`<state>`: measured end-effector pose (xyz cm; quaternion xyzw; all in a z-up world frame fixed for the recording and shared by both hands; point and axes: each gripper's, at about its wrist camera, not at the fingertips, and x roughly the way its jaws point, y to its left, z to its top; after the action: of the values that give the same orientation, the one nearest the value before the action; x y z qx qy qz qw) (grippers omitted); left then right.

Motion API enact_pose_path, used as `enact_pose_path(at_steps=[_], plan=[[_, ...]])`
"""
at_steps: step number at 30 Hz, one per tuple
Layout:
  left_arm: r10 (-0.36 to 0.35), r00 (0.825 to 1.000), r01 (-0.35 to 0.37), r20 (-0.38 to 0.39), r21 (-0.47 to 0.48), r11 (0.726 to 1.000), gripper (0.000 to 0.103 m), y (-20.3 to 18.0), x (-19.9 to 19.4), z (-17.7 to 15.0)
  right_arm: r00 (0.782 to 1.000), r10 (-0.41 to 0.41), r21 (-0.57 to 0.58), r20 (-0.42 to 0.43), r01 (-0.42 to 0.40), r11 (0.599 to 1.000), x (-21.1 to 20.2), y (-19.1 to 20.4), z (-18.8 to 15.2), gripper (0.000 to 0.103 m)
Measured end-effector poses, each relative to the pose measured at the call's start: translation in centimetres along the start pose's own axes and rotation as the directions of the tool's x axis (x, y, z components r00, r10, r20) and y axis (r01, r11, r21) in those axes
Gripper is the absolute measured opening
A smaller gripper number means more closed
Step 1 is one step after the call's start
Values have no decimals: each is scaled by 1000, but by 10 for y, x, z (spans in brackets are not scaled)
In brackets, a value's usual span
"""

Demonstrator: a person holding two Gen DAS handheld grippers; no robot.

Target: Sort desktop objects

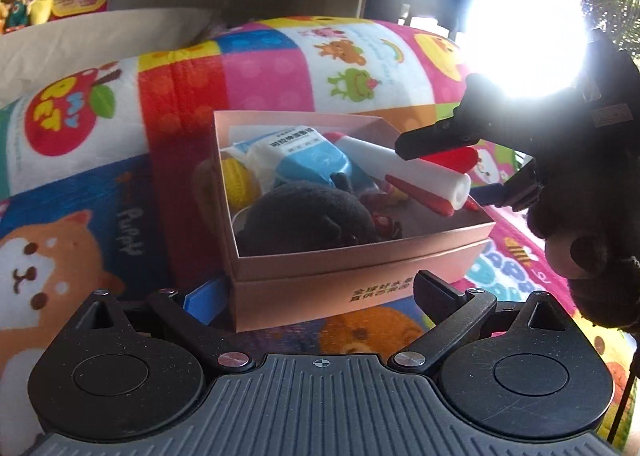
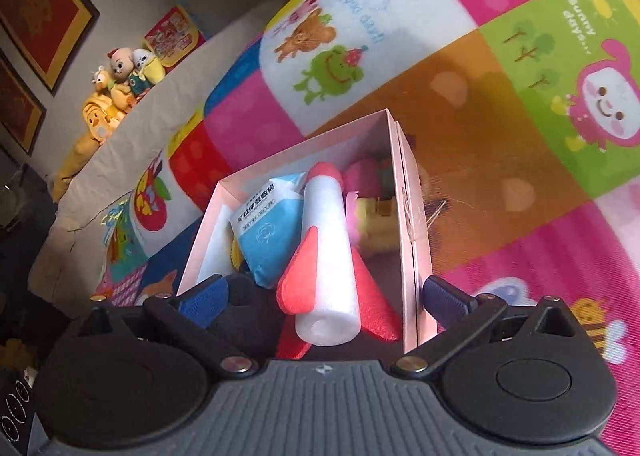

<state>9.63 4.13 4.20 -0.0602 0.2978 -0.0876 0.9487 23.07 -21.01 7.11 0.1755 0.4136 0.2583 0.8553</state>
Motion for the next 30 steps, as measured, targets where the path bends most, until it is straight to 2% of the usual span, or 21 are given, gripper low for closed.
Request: enact_pose_path(at_steps=[3, 5, 10, 11, 12, 14, 15, 16, 18, 20, 23, 25, 28, 30], plan=[[36, 999, -36, 7, -15, 999, 100, 17, -9, -1, 999, 53, 15, 11, -54, 998, 10, 12, -1, 103], [73, 997, -72, 16, -19, 997, 101, 24, -17, -4, 997, 61, -1, 47, -61, 998, 4, 16, -5, 103], [147, 988, -144, 35, -69, 987, 102, 34, -26, -10, 983, -76, -103, 166, 94, 990, -14, 31, 4, 101], [144, 989, -140, 41, -78, 987, 102, 34, -27, -10, 980, -88, -132, 177, 113, 985, -16, 38, 10, 91], [136, 989, -132, 50, -83, 988, 102, 33, -29, -11, 980, -95, -177, 176, 127, 976, -15, 45, 16, 75], [123, 990, -118, 69, -75, 990, 102, 30, -31, -10, 977, -129, -279, 172, 173, 944, -9, 67, 26, 59], [117, 990, -111, 80, -69, 991, 102, 29, -31, -10, 978, -138, -316, 159, 183, 931, -3, 76, 29, 56], [113, 989, -108, 91, -67, 992, 102, 28, -32, -10, 980, -147, -335, 135, 185, 924, 5, 83, 32, 54], [115, 988, -107, 105, -75, 991, 102, 30, -32, -11, 978, -195, -347, 68, 206, 915, 26, 92, 34, 36], [112, 987, -102, 111, -96, 990, 102, 34, -32, -12, 961, -276, -337, 4, 261, 904, 47, 93, 32, 22], [101, 987, -86, 124, -116, 990, 102, 39, -36, -16, 956, -273, -290, -112, 231, 929, 56, 85, 18, 22], [99, 987, -83, 129, -124, 989, 102, 41, -36, -17, 958, -247, -325, -147, 189, 926, 49, 86, 11, 23], [92, 988, -73, 128, -143, 987, 102, 45, -34, -17, 964, -249, -305, -94, 210, 929, 35, 85, 25, 26], [90, 988, -71, 129, -145, 987, 102, 45, -35, -18, 957, -284, -298, -64, 254, 920, 36, 84, 36, 26]])
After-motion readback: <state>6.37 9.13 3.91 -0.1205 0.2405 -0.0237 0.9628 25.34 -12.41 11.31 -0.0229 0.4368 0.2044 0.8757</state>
